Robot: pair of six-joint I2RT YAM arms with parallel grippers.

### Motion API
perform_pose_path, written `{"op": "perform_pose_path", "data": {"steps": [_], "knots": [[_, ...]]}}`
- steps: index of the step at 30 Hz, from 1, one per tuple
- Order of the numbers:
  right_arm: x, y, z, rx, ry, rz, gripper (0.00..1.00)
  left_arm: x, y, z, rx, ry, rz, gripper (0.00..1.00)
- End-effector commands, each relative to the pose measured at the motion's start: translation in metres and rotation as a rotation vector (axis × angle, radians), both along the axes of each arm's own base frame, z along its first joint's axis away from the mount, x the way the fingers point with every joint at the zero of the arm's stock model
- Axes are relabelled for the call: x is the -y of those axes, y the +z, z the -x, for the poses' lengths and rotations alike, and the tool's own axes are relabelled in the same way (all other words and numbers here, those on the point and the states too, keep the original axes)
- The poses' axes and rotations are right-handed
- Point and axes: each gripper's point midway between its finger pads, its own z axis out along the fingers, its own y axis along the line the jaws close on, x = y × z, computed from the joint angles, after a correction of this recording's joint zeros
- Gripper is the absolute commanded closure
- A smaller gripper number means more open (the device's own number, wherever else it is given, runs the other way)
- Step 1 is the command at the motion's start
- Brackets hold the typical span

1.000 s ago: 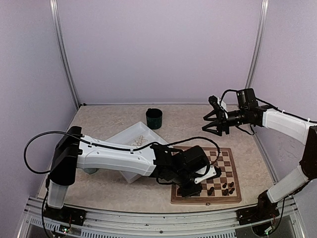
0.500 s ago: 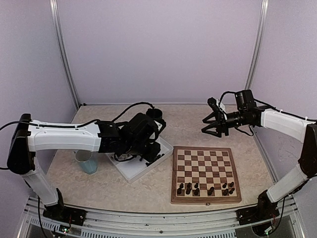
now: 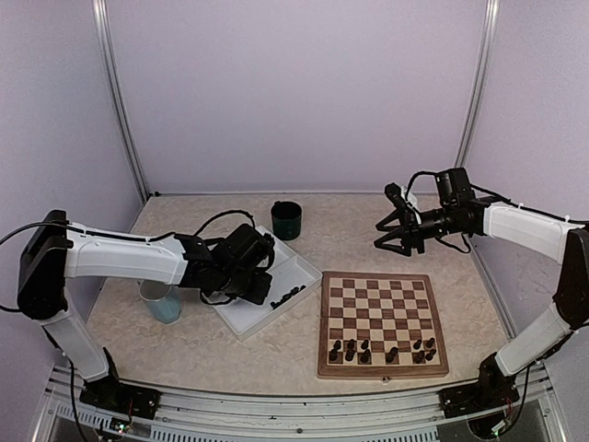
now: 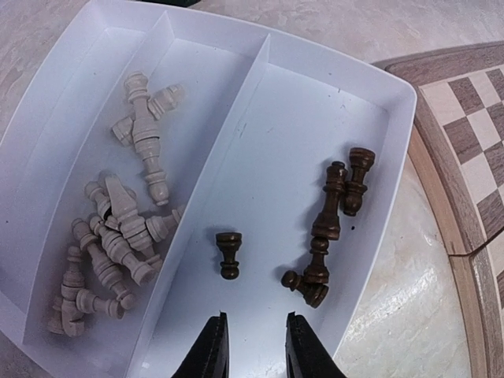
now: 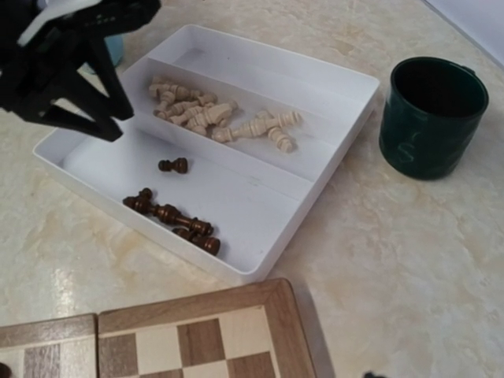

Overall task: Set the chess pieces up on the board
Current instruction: Pick up the pawn from the storage box.

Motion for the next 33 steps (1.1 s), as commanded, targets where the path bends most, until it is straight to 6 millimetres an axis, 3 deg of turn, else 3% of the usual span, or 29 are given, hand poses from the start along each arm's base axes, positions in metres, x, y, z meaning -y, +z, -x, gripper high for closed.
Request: {"op": "perform_pose_path", "data": {"steps": [1,18,28,33], "knots": [[0.002,0.000,-0.003,-0.009,0.002,-0.004,0.41,0.005,-0.009,-0.010,-0.014,0.011,0.045,0.74],[0.001,-0.004,0.000,-0.025,0.019,-0.010,0.45,-0.001,-0.057,-0.033,-0.078,0.051,0.010,0.76],[0.000,-0.004,0.000,-0.032,0.022,-0.014,0.46,-0.001,-0.073,-0.044,-0.097,0.043,0.022,0.83],[-0.002,-0.001,0.003,-0.040,0.034,-0.026,0.48,0.004,-0.071,-0.037,-0.117,0.001,0.020,0.90]]}}
